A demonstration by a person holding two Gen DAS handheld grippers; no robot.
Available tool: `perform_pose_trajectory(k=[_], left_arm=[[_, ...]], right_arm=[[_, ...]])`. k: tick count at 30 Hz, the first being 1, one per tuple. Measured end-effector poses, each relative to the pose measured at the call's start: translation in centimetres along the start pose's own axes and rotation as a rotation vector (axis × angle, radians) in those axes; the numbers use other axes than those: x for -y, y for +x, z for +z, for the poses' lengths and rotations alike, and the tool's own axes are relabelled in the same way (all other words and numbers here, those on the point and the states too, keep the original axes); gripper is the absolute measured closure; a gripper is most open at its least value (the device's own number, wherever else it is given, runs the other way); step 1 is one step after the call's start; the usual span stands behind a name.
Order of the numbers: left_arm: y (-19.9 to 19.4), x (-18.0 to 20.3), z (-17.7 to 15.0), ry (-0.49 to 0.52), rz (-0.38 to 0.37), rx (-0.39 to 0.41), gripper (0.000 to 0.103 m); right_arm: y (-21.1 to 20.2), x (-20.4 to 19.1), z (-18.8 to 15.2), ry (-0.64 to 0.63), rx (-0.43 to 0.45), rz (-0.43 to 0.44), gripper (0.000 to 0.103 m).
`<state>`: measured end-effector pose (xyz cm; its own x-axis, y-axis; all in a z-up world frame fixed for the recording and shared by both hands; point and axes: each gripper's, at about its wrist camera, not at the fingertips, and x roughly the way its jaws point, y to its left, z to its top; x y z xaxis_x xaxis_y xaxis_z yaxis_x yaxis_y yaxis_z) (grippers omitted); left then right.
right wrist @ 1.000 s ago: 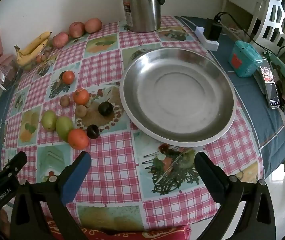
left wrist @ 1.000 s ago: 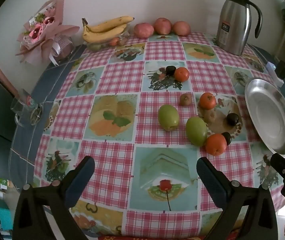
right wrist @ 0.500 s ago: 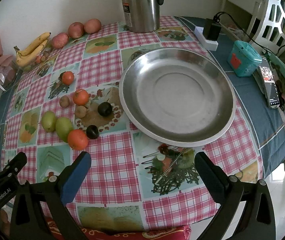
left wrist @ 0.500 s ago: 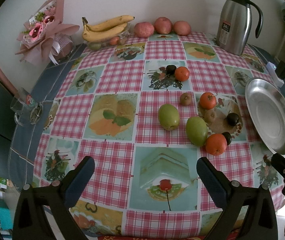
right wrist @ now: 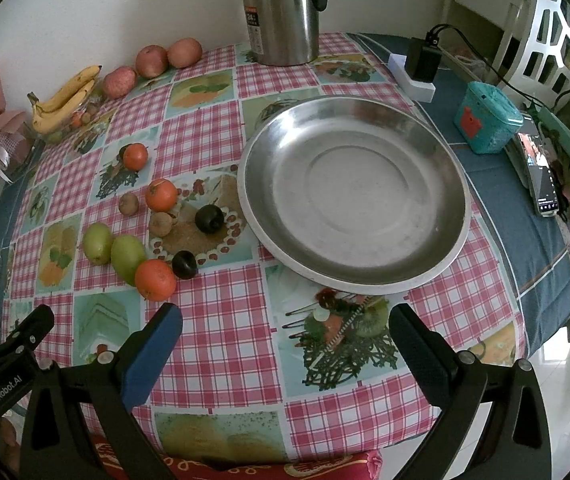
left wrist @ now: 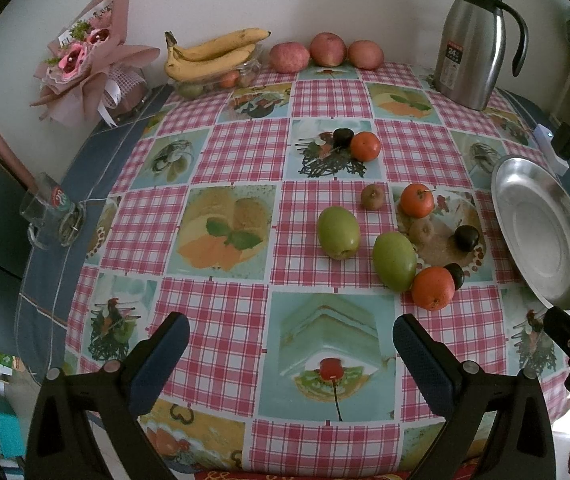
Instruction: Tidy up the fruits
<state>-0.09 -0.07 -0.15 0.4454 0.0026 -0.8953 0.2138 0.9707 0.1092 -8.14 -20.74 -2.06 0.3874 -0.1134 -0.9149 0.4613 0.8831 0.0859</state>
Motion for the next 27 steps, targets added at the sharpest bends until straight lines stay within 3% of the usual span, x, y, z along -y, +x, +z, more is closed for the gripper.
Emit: perform_pose_trajectory(k=[27], left_arm=[[0.26,-0.04,-0.26,-0.001,-0.003,-0.007,0.0]], right_arm=[[0.09,0.01,-0.03,0.0,-0.001,-0.001,0.0]])
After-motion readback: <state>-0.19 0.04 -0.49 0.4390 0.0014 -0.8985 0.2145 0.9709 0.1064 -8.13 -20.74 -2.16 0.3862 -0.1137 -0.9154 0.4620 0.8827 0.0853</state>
